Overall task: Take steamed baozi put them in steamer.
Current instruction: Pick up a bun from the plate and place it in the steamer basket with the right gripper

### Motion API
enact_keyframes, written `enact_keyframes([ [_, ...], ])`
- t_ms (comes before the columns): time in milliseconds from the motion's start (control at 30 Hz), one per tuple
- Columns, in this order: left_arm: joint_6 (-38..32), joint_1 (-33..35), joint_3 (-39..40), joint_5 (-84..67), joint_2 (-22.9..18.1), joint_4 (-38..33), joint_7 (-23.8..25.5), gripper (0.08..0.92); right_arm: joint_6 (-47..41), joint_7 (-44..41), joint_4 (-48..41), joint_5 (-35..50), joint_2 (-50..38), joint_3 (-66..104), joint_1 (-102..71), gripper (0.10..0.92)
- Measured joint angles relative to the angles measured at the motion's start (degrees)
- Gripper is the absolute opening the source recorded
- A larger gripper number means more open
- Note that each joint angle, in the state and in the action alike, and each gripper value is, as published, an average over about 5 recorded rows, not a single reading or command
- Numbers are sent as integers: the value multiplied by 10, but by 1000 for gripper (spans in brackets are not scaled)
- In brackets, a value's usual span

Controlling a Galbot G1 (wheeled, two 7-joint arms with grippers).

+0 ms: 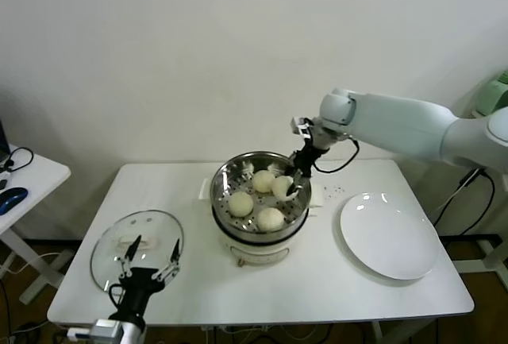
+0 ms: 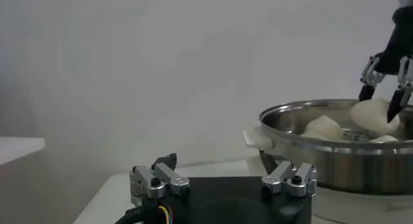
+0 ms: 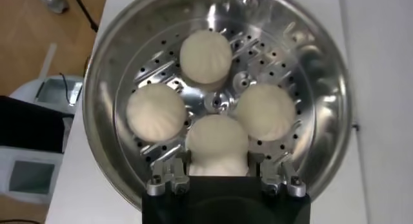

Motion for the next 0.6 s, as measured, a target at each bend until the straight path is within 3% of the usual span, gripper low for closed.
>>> enact_keyframes([
  [600, -1, 1, -3, -3, 0, 1, 1, 823, 1, 9, -27, -17, 10, -5, -31, 597],
])
